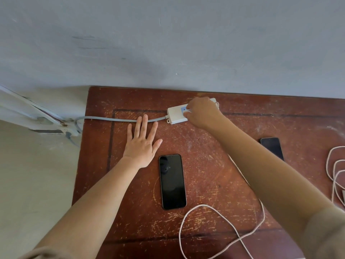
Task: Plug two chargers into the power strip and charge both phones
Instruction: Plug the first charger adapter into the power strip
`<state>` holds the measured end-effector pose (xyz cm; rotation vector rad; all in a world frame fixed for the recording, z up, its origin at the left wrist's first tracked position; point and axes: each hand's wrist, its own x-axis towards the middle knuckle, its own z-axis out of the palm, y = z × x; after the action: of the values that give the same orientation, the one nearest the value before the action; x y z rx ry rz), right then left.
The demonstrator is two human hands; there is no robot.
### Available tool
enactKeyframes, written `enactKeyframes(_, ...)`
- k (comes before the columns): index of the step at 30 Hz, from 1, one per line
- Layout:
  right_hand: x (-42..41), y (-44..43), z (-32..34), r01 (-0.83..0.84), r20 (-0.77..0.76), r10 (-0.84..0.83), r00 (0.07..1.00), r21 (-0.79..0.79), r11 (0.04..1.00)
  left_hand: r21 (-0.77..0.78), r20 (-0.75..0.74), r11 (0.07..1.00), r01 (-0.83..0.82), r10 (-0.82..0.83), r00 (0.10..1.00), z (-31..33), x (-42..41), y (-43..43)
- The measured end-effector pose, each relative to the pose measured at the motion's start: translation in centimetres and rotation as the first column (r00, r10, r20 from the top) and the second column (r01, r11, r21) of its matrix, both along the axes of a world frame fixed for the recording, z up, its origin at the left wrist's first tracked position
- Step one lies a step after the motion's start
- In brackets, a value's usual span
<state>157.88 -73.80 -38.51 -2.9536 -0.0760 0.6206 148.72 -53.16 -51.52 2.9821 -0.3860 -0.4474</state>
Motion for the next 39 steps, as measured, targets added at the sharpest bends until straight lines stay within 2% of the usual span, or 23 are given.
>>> enactKeyframes(5,2.2,2.3,-0.5,-0.031,-0.019,0.029,0.999,-0.131,0.991,0.003,0.013,1.0,0.004,-0.004,1.0,-0.5,0.1,0.1)
enactKeyframes(10,2.3,3.0,-1.7,0.027,-0.021,-0.031,0.999,-0.156,0.987,0.027,-0.001,1.0,0.014,-0.014,1.0,-0.5,0.2,0.1)
enactKeyframes(16,1.7,3.0,-0.4,-0.026,-0.015,0.024,1.0,-0.236,0.971,0.033,-0.158,0.999,0.032,-0.026,0.987,1.7,1.2,0.3)
enactKeyframes(18,-0.1,2.9,0.3,-0.046,0.137,0.089,0.987,-0.288,0.956,0.037,-0.092,0.999,0.033,-0.029,0.995,3.2,0.5,0.6)
enactKeyframes(19,-1.8,2.7,0.5,-0.039,0.267,0.107,0.958,-0.248,0.968,0.02,-0.034,1.0,0.008,-0.007,0.999,4.0,-0.5,0.6)
enactKeyframes(21,-6.3,2.1,0.7,0.01,0.515,-0.022,0.857,0.026,1.0,-0.077,0.033,0.991,-0.109,0.112,0.993,5.2,-3.6,0.3)
enactKeyframes(22,-8.9,1.5,0.5,0.051,0.565,-0.136,0.814,0.165,0.985,-0.14,0.021,0.972,-0.19,0.194,0.981,5.6,-5.4,0.0)
enactKeyframes(24,-14.4,0.0,-0.7,0.188,0.517,-0.317,0.795,0.288,0.939,-0.21,-0.065,0.922,-0.326,0.319,0.945,6.1,-8.4,-0.8)
enactKeyframes(26,-20.0,-1.5,-2.4,0.35,0.366,-0.438,0.821,0.283,0.893,-0.192,-0.157,0.902,-0.387,0.361,0.919,6.1,-10.2,-2.3)
enactKeyframes(28,-25.3,-3.0,-4.1,0.496,0.229,-0.544,0.807,0.236,0.836,-0.139,-0.195,0.923,-0.359,0.33,0.924,6.0,-11.1,-4.2)
enactKeyframes(30,-29.3,-4.4,-5.4,0.638,0.173,-0.66,0.731,0.17,0.751,-0.088,-0.194,0.947,-0.308,0.287,0.938,5.8,-11.2,-6.2)
enactKeyframes(33,-33.4,-6.4,-6.1,0.824,0.173,-0.829,0.532,0.12,0.554,0.024,-0.189,0.972,-0.233,0.233,0.954,5.1,-10.9,-8.1)
enactKeyframes(36,-36.6,-8.5,-6.1,0.932,0.142,-0.937,0.321,0.128,0.338,0.026,-0.223,0.966,-0.256,0.255,0.941,4.9,-10.6,-8.7)
enactKeyframes(39,-38.7,-8.5,-6.2,0.929,0.045,-0.93,0.366,0.049,0.368,0.012,-0.23,0.964,-0.266,0.261,0.937,4.9,-11.1,-8.2)
